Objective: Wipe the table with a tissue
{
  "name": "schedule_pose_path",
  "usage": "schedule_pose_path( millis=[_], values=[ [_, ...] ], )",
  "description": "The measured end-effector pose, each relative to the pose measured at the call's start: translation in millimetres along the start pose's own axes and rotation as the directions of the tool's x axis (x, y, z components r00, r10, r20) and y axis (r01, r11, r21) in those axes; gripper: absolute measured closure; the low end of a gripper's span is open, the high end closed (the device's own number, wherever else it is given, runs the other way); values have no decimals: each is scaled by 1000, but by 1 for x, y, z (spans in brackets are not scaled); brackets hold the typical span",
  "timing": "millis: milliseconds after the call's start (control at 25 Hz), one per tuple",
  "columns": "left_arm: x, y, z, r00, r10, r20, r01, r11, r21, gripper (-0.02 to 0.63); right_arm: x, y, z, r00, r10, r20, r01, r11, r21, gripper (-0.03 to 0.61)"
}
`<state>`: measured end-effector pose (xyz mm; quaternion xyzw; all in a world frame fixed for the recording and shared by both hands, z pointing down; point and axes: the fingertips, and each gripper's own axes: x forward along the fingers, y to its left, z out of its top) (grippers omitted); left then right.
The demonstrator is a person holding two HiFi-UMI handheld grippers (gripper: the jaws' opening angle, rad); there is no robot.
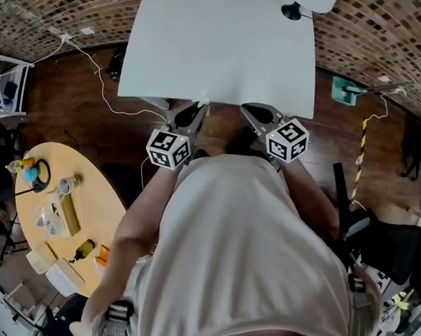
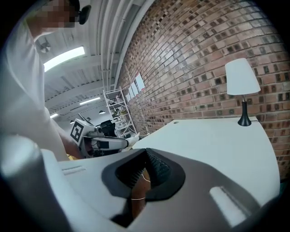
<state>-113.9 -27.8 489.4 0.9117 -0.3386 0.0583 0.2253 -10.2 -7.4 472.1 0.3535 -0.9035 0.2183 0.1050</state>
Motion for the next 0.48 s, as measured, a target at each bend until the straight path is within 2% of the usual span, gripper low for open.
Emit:
schedule_pose_path(
  millis=[480],
  values=[
    [-50,6,-16,999,36,24,-36,999,-4,554,19,48,-6,998,59,5,-58,998,-37,571]
  ],
)
